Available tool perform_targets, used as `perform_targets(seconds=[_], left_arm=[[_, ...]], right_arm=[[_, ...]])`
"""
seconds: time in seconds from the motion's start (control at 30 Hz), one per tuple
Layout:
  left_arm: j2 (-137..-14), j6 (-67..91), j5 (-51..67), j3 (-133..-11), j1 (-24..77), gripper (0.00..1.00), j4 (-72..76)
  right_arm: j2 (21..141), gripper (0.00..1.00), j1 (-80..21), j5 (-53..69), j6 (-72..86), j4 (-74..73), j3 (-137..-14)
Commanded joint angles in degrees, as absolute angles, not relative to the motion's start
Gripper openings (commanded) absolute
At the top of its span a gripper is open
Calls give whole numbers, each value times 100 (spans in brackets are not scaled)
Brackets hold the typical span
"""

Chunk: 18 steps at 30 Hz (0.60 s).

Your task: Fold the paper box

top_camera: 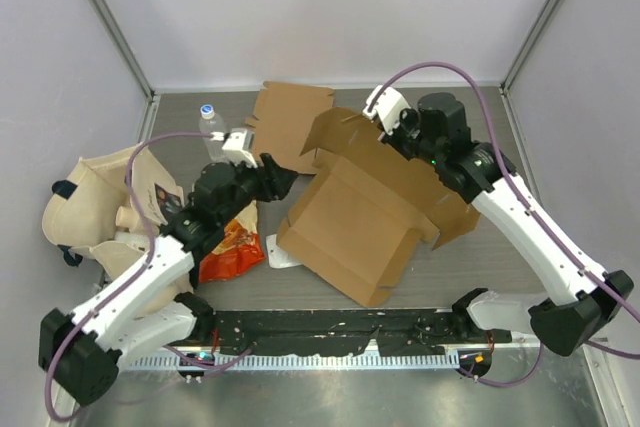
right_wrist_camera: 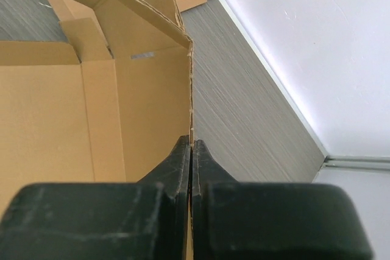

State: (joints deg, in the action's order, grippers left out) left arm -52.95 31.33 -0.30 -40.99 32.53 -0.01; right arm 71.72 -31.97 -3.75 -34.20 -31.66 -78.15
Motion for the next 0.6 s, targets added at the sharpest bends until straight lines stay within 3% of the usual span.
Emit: perform_targets(seconds=[0.0, 0.1, 0.23, 0.57], left_arm=[[-6473, 2787, 161, -4690, 3908, 57, 371], [-7230, 2628, -762, -5271, 4463, 56, 185], [-7759, 2733, -1720, -5528, 4500, 57, 220], [-8410, 2399, -1881, -5555, 4281, 75, 747]], right_arm=[[6768, 1, -2953, 133, -3130, -3086, -7823], [6601, 1, -2822, 149, -2962, -3102, -7682], [6407, 1, -2558, 447, -2707, -3129, -7646], [6477, 1, -2268, 923, -2531, -3392, -7971]])
